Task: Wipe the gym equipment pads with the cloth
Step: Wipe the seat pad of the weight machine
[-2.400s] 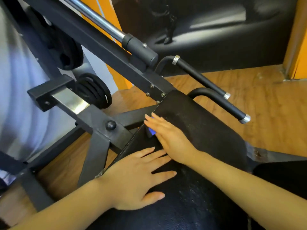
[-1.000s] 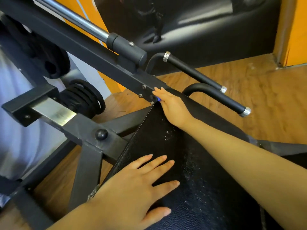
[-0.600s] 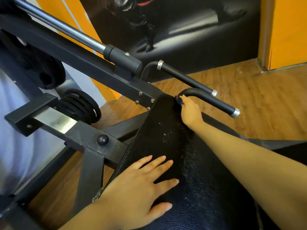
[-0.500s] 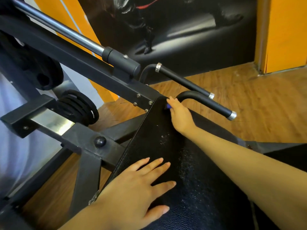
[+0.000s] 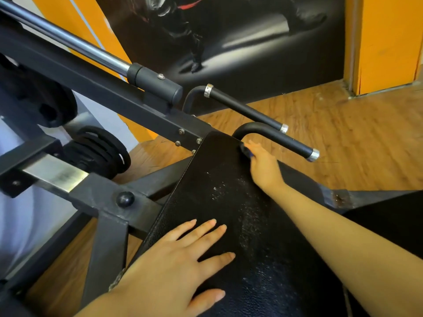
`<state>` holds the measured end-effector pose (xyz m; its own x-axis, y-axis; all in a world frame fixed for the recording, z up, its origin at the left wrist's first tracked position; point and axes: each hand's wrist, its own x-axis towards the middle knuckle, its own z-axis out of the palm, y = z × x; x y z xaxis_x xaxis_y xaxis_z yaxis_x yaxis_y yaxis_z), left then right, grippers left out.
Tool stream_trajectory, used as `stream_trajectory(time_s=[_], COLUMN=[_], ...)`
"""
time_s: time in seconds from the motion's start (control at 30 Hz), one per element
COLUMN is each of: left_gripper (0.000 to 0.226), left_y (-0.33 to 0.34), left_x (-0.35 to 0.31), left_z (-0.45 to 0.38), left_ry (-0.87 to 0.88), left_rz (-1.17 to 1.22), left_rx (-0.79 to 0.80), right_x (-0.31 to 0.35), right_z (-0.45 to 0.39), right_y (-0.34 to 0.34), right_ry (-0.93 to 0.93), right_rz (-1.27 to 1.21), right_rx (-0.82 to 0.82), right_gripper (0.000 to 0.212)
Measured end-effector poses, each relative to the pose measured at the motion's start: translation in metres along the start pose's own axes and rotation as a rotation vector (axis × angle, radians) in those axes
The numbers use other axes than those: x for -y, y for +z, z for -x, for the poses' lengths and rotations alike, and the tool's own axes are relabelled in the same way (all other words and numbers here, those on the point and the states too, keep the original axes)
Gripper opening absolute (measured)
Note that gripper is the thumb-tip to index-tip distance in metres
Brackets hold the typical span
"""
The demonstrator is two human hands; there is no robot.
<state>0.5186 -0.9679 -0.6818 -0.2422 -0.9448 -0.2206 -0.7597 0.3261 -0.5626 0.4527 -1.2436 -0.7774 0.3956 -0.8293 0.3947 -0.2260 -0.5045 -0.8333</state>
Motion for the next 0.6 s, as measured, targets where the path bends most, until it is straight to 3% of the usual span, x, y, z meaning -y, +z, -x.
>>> stream_trajectory(time_s=[0.17,0.23,0.33,0.4,0.6], left_gripper=[0.051,0.052,0.052,0.052,0.052], left_y=[-0.003,-0.003,-0.003,-0.004,-0.006], left_x=[-0.002,-0.002,-0.002,-0.001,-0.004], left_z=[0.001,0.001,0.000,-0.001,0.001], left_ry=[-0.013,-0.019,-0.018,-0.015,-0.039], left_rz=[0.006,0.004,0.019,0.015,0.044], left_rx=[-0.012,-0.001,0.005,0.015,0.018], right_x=[-0.026,0.006,0.068,0.086,0.003], right_z=[0.019,0.021,0.027,0.030,0.030], right_y=[-0.021,-0.008,0.024,0.033,-0.010], right_ry=[0.172,0.081,-0.168,-0.223,0.020], right_rz=[-0.008,-0.031,-0.043,-0.053,0.024], right_rx=[-0.045,-0.036,0.105,0.141,0.058], right_gripper=[0.035,0.035,0.050,0.056,0.050])
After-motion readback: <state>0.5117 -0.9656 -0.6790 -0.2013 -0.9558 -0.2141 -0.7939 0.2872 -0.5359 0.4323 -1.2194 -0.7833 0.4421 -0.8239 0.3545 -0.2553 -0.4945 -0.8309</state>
